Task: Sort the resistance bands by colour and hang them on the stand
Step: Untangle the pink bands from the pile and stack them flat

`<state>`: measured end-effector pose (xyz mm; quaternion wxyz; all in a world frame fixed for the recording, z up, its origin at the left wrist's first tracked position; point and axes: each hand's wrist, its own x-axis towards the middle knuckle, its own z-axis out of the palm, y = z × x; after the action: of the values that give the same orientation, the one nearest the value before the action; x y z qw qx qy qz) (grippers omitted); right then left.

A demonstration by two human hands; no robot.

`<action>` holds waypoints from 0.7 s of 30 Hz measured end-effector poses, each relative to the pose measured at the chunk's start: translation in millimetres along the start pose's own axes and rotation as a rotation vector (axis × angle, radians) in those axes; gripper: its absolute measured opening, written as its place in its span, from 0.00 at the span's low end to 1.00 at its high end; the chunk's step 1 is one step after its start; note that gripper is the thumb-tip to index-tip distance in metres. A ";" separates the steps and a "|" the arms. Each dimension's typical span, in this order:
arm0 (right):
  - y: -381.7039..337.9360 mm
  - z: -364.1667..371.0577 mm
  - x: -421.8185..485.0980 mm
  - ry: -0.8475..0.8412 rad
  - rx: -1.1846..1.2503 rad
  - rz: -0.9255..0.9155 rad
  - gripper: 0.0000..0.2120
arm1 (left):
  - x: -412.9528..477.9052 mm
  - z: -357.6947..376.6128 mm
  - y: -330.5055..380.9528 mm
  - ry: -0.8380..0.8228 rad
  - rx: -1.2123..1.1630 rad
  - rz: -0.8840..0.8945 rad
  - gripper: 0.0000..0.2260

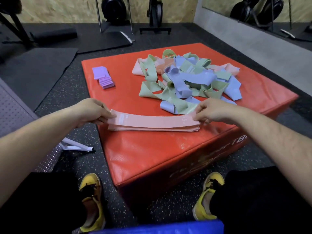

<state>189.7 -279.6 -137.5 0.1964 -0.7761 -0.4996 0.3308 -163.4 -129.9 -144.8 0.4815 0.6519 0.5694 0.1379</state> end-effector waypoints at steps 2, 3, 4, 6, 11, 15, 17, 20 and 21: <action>1.3 5.6 0.8 0.015 -0.048 0.008 0.02 | 2.2 1.4 -4.2 0.016 0.024 -0.004 0.10; 2.3 7.9 1.4 0.025 -0.073 0.009 0.03 | 3.1 2.7 -5.8 0.028 0.036 -0.003 0.10; 3.3 9.6 2.0 0.035 -0.096 0.010 0.03 | 4.1 4.4 -7.5 0.037 0.048 0.000 0.10; 4.1 11.1 1.8 0.057 -0.140 0.008 0.02 | 5.7 7.2 -10.2 0.040 0.070 0.006 0.10; 7.3 16.0 3.3 0.108 -0.177 -0.036 0.11 | 7.9 12.3 -16.6 0.058 0.129 0.041 0.11; 8.7 19.6 6.0 0.135 -0.354 -0.101 0.08 | 8.9 15.9 -20.8 0.107 0.211 0.146 0.12; 7.9 19.6 6.1 0.133 -0.393 -0.102 0.06 | 8.1 16.0 -19.9 0.094 0.285 0.172 0.09; 0.8 15.6 4.6 0.122 -0.449 -0.114 0.05 | 5.3 15.4 -13.8 0.085 0.439 0.173 0.07; -3.5 12.4 3.9 0.137 -0.439 -0.130 0.04 | 4.7 15.4 -9.8 0.095 0.495 0.179 0.06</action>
<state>179.8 -274.9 -145.2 0.0769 -0.7871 -0.5939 0.1476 -156.7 -134.2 -161.9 0.2658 0.7904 0.5478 0.0670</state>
